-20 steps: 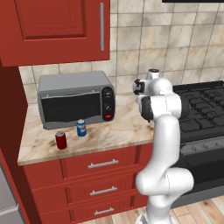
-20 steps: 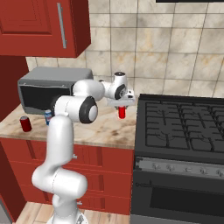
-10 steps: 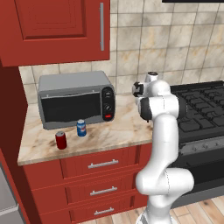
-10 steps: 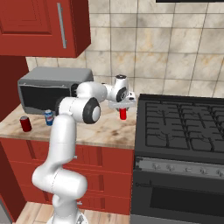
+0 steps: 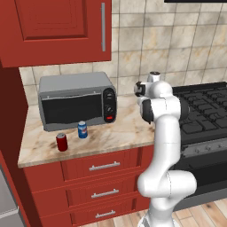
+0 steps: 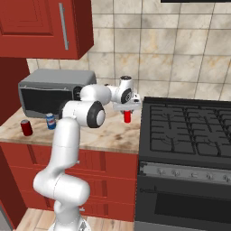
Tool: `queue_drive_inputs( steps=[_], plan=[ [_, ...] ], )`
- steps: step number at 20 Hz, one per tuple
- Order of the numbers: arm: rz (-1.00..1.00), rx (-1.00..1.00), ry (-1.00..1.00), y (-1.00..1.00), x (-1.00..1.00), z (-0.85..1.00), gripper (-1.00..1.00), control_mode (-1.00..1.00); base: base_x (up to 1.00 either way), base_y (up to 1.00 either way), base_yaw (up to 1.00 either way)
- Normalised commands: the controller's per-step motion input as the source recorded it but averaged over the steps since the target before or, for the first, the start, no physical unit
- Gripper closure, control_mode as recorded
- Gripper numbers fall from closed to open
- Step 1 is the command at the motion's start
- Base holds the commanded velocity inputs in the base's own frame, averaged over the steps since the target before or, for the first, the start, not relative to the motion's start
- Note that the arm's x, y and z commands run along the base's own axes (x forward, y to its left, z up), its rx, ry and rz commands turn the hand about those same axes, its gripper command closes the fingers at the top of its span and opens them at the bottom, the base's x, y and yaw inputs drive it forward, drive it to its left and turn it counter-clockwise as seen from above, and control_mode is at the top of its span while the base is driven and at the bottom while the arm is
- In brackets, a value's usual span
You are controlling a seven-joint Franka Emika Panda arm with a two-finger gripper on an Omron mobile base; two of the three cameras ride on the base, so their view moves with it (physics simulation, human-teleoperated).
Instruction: Four empty soda cans are scattered around the kitchen. Gather all the cans and cluster them next to the stove for recycling.
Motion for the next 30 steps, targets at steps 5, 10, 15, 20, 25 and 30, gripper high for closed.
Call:
queue_drive_inputs(
  steps=[5, 10, 15, 20, 25, 30],
  plan=[
    [0.0, 0.0, 0.0, 0.0, 0.0, 0.0, -1.0, -1.0, 0.0, 0.0, 0.0],
    [0.0, 0.0, -0.04, 0.0, 0.0, -0.01, -1.0, -1.0, 0.0, 0.0, 0.0],
    [0.0, 0.0, -0.01, 0.0, 0.0, 0.0, -1.0, -1.0, 0.0, 0.0, 0.0],
    [0.0, 0.0, -0.06, 0.0, 0.0, 0.07, -1.0, -1.0, 0.0, 0.0, 0.0],
    [0.0, 0.01, -0.06, 0.0, -0.05, 0.2, -1.0, -1.0, 0.0, 0.0, 0.0],
    [-0.01, 0.01, -0.06, 0.0, -0.31, 0.21, -1.0, -1.0, 0.0, 0.0, 0.0]
  ],
)
